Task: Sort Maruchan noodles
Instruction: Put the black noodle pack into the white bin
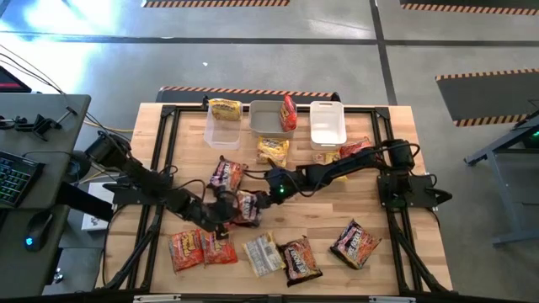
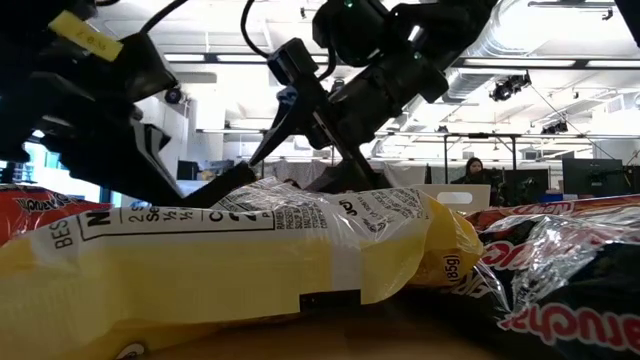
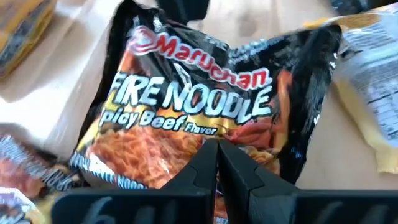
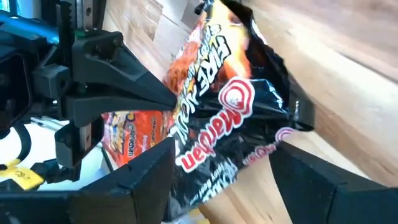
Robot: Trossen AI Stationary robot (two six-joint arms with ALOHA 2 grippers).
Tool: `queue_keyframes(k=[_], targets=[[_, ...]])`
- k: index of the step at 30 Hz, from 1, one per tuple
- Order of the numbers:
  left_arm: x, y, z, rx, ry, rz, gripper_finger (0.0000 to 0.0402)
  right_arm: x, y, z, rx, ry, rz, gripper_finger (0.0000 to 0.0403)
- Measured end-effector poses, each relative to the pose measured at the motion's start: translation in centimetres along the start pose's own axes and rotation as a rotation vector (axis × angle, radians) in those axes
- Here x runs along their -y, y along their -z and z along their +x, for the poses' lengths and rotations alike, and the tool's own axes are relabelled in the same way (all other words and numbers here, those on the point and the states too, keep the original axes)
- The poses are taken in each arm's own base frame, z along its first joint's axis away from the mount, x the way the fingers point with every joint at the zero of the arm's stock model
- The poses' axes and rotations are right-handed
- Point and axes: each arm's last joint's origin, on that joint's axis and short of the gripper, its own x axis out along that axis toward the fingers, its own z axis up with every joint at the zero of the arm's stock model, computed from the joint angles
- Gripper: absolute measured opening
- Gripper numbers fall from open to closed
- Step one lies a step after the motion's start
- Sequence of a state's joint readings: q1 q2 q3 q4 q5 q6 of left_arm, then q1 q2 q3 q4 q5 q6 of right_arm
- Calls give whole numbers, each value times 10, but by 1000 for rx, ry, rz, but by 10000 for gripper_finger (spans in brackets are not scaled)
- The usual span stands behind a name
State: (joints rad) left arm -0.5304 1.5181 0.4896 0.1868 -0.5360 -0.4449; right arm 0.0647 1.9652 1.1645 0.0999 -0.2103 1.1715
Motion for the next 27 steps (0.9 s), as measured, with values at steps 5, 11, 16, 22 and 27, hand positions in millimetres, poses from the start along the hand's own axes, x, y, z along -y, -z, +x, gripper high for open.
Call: queue_keyframes(k=[5, 11, 16, 22, 27], targets=[[2, -3, 0, 2, -1, 28, 7, 1, -2, 0, 3, 4, -24, 249], [4, -24, -17, -20, 36, 42, 7, 2, -2, -1, -4, 14, -42, 249], [-8, -2, -23, -183, -54, -42, 7, 6, 7, 0, -45, 73, -35, 249], [-11, 20, -11, -171, -55, -122, 7, 7, 19, 11, -60, 67, -31, 249], [-6, 21, -3, -145, -26, -111, 7, 13, 25, 28, -36, 46, 2, 249]])
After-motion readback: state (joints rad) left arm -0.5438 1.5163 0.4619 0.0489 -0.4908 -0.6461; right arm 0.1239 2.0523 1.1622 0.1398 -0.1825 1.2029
